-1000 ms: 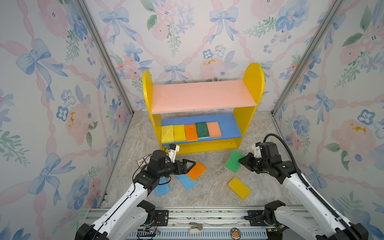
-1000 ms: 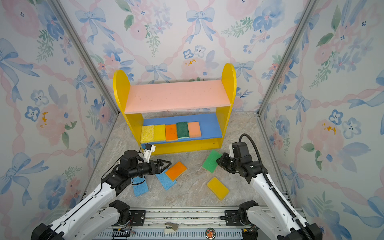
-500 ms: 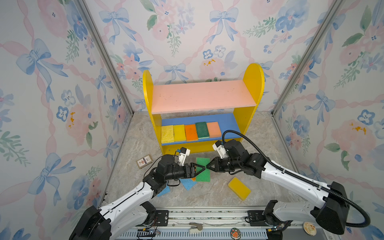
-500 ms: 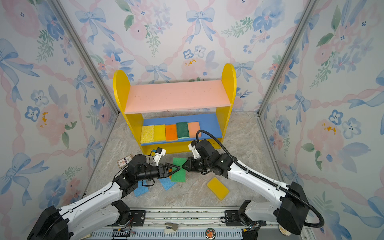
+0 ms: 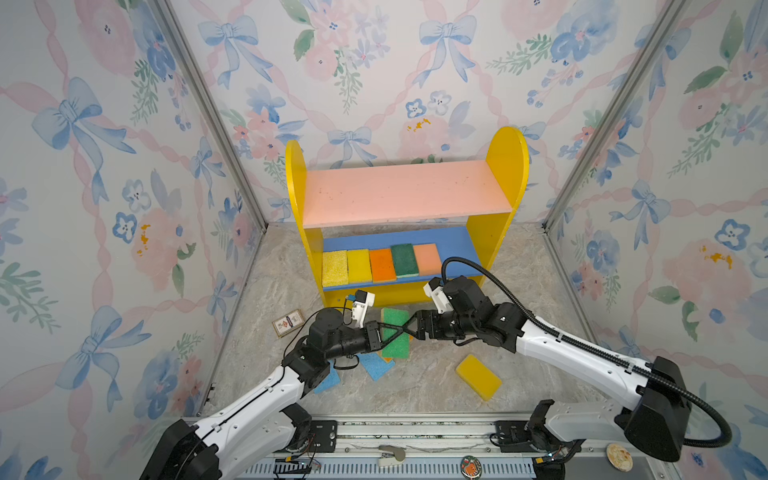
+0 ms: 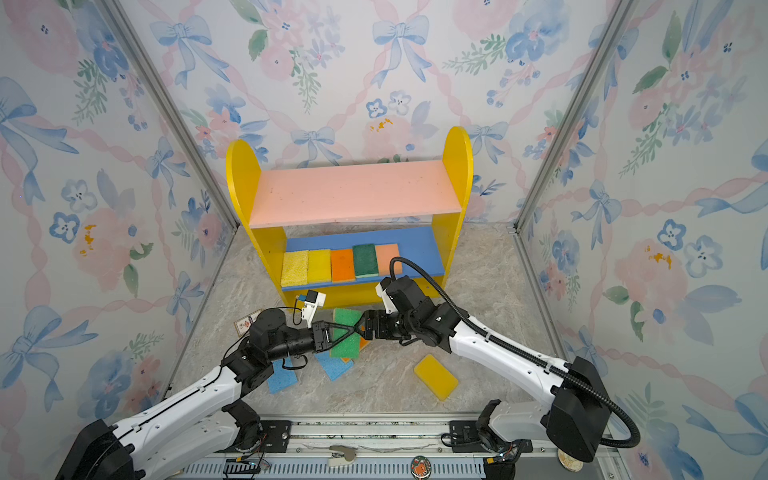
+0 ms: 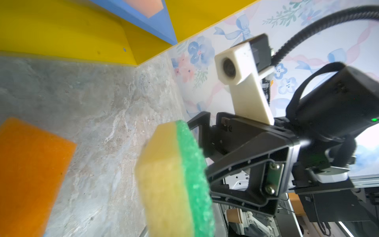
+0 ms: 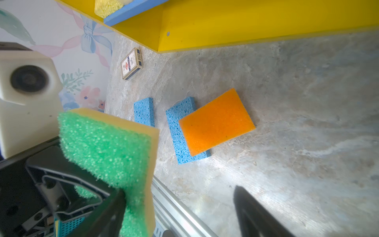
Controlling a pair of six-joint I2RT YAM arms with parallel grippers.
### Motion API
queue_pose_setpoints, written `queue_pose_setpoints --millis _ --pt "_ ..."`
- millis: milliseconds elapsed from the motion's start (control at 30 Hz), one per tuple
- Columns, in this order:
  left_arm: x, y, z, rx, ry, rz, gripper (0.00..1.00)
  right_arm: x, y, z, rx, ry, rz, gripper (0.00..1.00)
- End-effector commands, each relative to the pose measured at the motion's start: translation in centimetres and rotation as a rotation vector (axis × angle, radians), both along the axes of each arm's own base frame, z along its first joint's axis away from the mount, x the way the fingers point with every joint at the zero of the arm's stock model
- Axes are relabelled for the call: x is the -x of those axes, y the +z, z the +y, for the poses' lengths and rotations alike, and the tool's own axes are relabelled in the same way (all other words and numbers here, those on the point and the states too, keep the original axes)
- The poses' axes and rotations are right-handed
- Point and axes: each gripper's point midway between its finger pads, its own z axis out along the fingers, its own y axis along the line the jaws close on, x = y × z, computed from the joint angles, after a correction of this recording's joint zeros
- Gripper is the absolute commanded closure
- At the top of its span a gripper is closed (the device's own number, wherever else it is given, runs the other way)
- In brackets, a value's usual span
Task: Place and organize the cleaning sponges onto the shelf
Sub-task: 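Bring the green sponge to the left gripper while the left grips its edge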
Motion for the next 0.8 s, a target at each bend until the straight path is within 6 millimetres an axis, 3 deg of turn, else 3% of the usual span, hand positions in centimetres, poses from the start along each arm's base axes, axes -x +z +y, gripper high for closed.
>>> queue_pose_setpoints --millis 0,200,533,767 --pt "-0.8 2.0 1.1 0.075 0.049 -0.017 1.0 1.4 3.7 0.5 -0.137 0.063 -0.064 0.01" --pt "-1.0 5.1 1.9 0.152 0.053 -0.039 0.99 2.6 6.5 0.5 -0.233 0.129 -0.126 0.03" --pt "-1.3 9.1 2.6 0.283 0.098 -0.036 1.0 4.8 8.8 3.8 -0.421 0.242 -0.091 0.0" --pt "-1.0 10.2 3.0 0.314 0.108 -0.049 1.0 5.1 8.7 5.4 -0.444 0.271 -0.071 0.19"
